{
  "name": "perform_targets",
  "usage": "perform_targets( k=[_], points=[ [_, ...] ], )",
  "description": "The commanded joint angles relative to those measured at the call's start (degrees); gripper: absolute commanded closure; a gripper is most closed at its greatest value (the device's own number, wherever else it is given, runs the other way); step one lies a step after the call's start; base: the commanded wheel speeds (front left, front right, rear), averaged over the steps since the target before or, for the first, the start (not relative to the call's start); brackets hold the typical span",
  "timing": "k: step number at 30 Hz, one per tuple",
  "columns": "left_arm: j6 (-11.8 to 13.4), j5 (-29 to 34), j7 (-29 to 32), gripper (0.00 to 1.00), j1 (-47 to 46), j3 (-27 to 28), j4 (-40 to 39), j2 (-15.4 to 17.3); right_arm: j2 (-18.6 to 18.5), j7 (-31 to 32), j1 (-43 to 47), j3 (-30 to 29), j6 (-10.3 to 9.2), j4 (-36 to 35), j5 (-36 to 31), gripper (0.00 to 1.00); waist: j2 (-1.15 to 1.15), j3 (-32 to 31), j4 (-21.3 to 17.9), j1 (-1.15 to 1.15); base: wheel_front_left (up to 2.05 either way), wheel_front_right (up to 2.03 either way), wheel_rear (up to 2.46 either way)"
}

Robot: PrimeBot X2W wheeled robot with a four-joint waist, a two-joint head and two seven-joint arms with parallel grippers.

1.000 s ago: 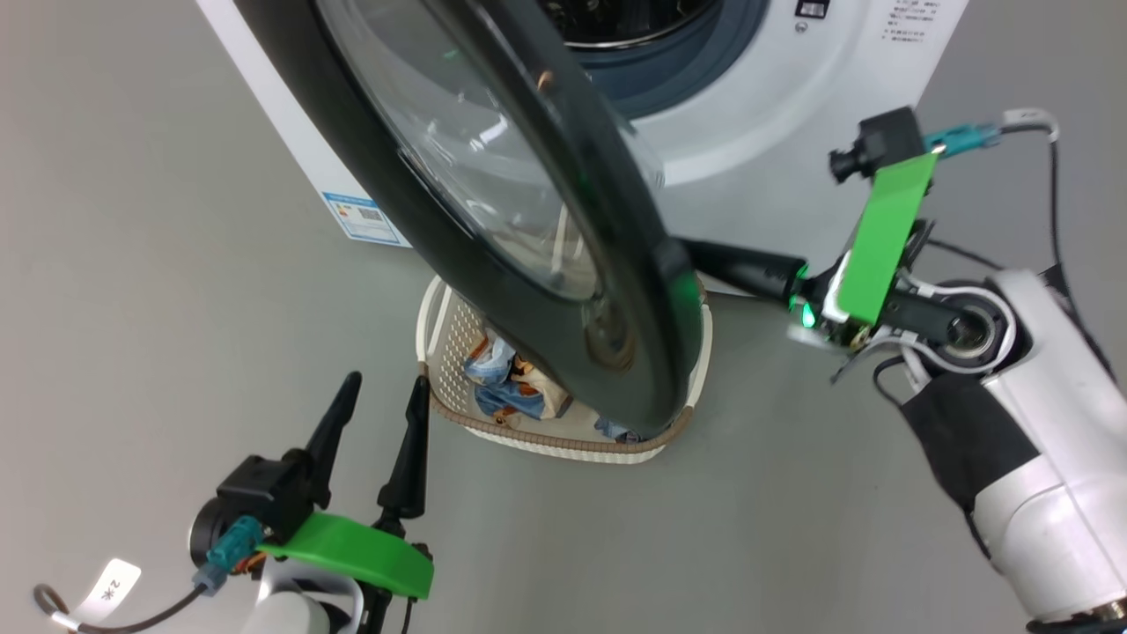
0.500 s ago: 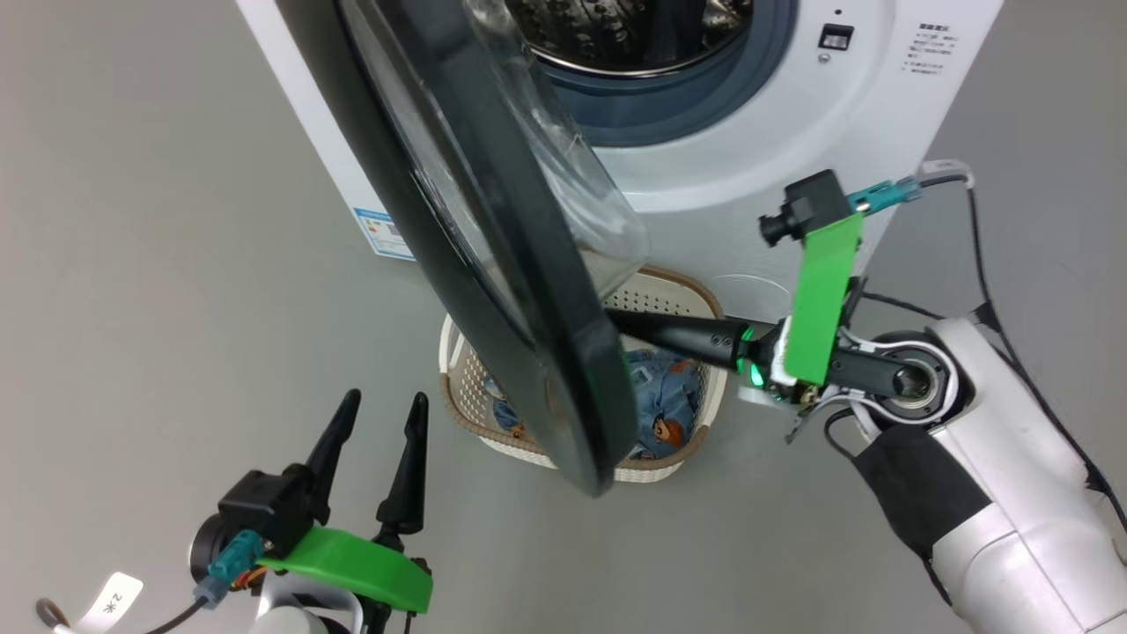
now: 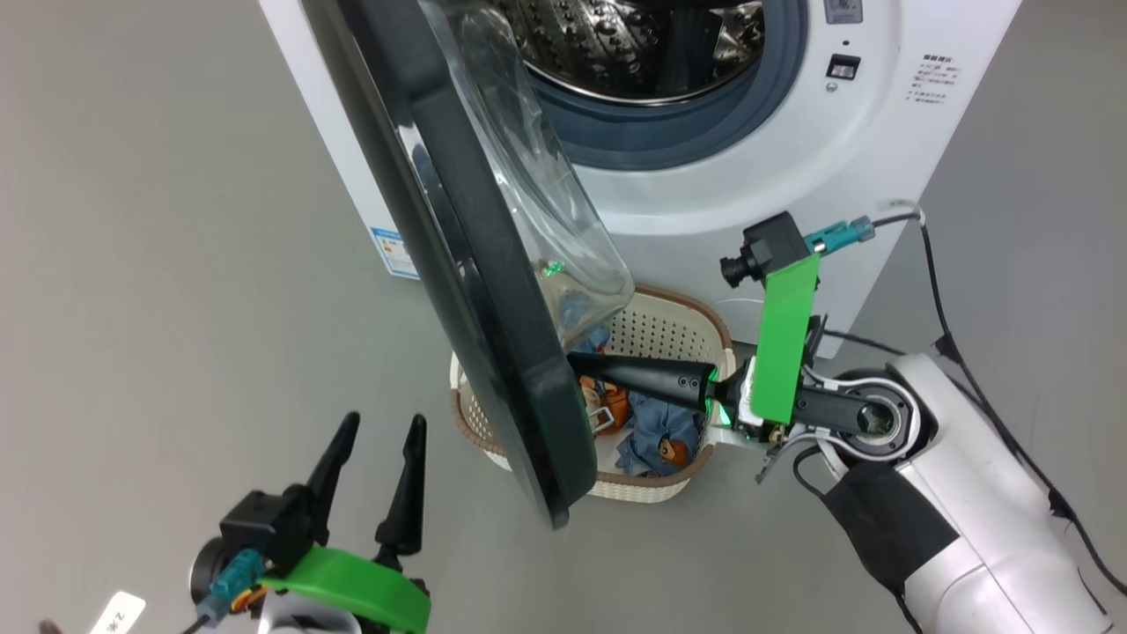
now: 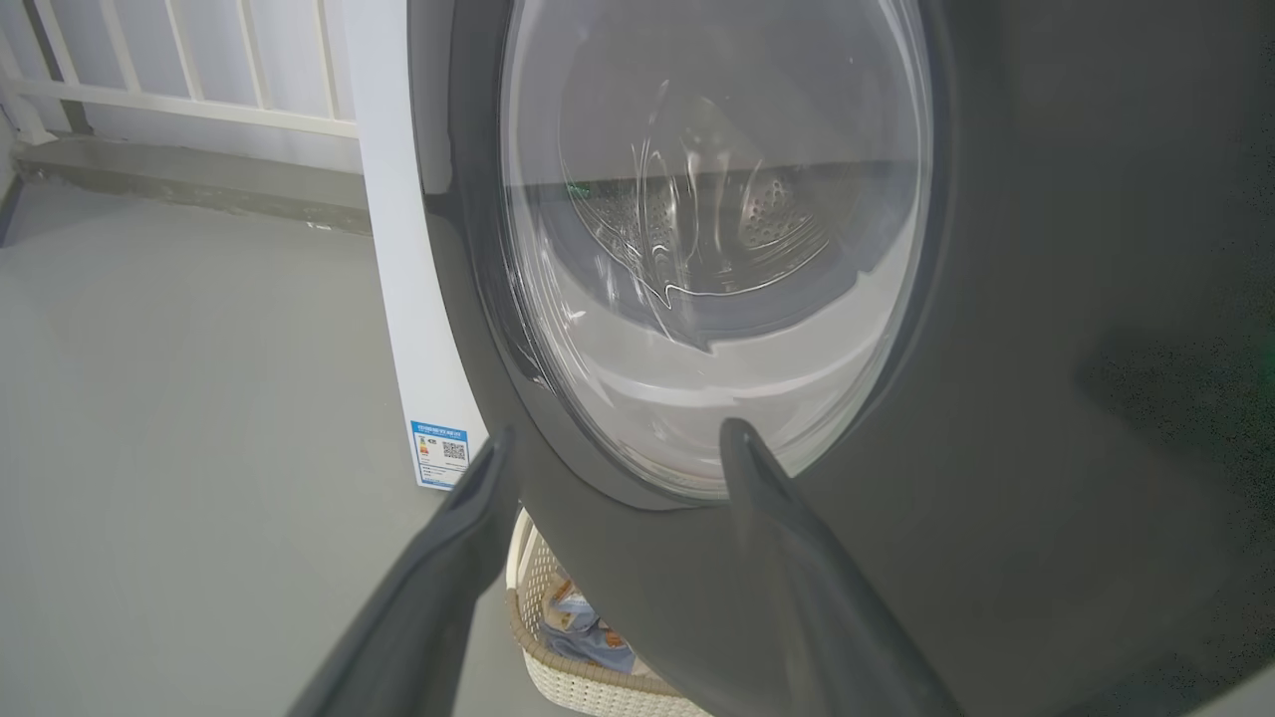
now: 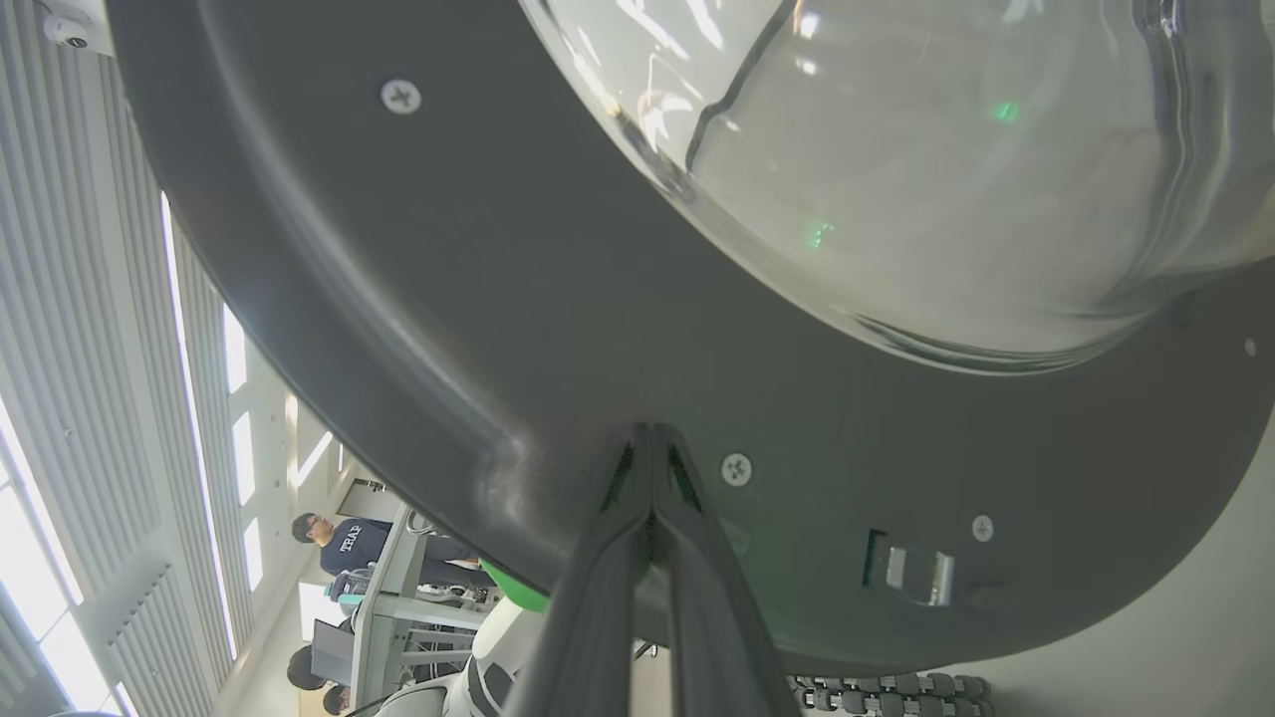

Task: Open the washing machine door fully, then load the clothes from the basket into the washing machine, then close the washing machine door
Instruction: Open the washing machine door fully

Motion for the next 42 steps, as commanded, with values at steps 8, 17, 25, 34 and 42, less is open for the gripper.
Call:
perform_targets(
  k=[8,17,25,34,42],
  points=[
    [-0.15,0.98,-0.36,0.0,0.74,2.68,-0.58,0.98,1.5,-2.31,2.39,0.31,0.09,-1.61,-1.79,1.0,0.0,-1.42,-1.57,0.0,0.0,0.0,0.0],
    [-0.15,1.34,-0.36,0.0,1.72,3.58,-0.06,0.98,1.66,-4.4,5.24,-0.17,0.09,-2.16,-1.71,0.22,0.0,-3.35,-4.2,0.0,0.0,0.0,0.0],
    [-0.15,2.01,-0.36,0.0,2.65,4.35,0.01,0.98,0.26,-6.81,8.31,-0.31,0.09,-3.83,-2.8,0.0,0.0,-4.54,-6.41,0.0,0.0,0.0,0.0],
    [-0.15,2.27,-0.36,0.0,4.13,5.95,-0.27,0.98,-2.45,-11.7,13.25,-1.5,0.09,-4.13,-3.49,0.0,0.0,-5.65,-8.3,0.0,0.0,0.0,0.0],
    [-0.15,2.88,-0.36,0.0,5.5,7.82,-0.8,0.98,-5.9,-16.39,17.62,-3.58,0.09,-3.85,-3.37,0.0,0.0,-6.07,-10.47,0.0,0.0,0.0,0.0]
  ],
)
